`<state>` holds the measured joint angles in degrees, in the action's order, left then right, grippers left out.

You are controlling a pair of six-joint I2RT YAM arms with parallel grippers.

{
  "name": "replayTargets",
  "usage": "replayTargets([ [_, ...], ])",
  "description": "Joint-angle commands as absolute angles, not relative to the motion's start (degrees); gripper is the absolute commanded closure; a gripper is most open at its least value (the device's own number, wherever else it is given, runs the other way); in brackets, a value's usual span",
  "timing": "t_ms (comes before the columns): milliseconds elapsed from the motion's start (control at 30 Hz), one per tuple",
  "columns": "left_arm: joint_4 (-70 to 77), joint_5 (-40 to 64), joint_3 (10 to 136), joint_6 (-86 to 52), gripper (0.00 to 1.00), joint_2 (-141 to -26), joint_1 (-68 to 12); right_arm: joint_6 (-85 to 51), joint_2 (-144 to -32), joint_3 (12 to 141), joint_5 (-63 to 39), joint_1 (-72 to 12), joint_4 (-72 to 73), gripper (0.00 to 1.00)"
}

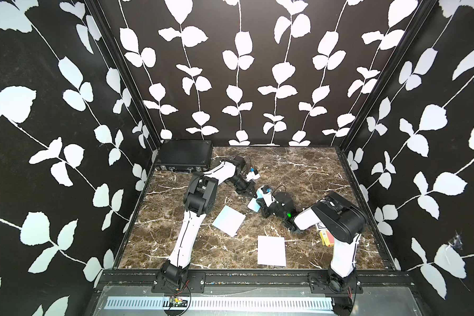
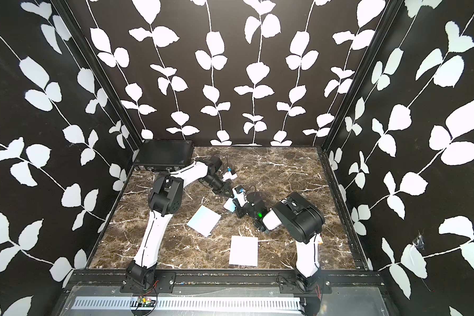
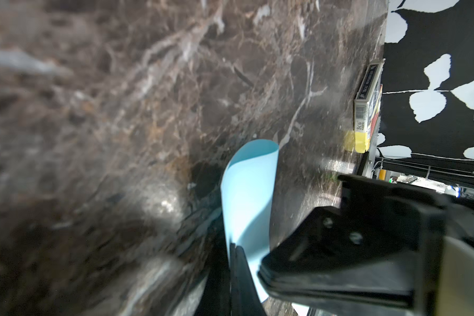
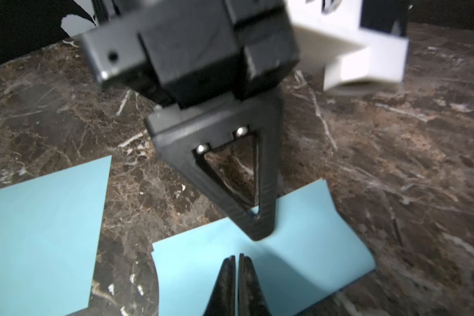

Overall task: Fold the square paper along the opposite sides
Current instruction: Smooth out the paper at the center of the board.

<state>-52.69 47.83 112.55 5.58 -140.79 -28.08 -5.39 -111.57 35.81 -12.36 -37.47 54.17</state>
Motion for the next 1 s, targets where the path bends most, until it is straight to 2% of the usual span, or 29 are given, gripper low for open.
replayTargets([
  [0,-53.2,47.5,113.7,5.9,1.00,-141.7,-27.6,-5.0,-113.0,34.1,-11.0,-38.8,56.0,0.92],
  [533,-54.8,46.7,114.7,6.2,1.00,-142.6,-26.7,-5.9,-114.2,26.4,-8.6,-42.0,56.3,0.94],
  [967,-54.4,46.1,114.6,6.1,1.00,-142.6,-26.7,-5.6,-109.9,25.2,-11.1,-43.9,50.6,0.93],
])
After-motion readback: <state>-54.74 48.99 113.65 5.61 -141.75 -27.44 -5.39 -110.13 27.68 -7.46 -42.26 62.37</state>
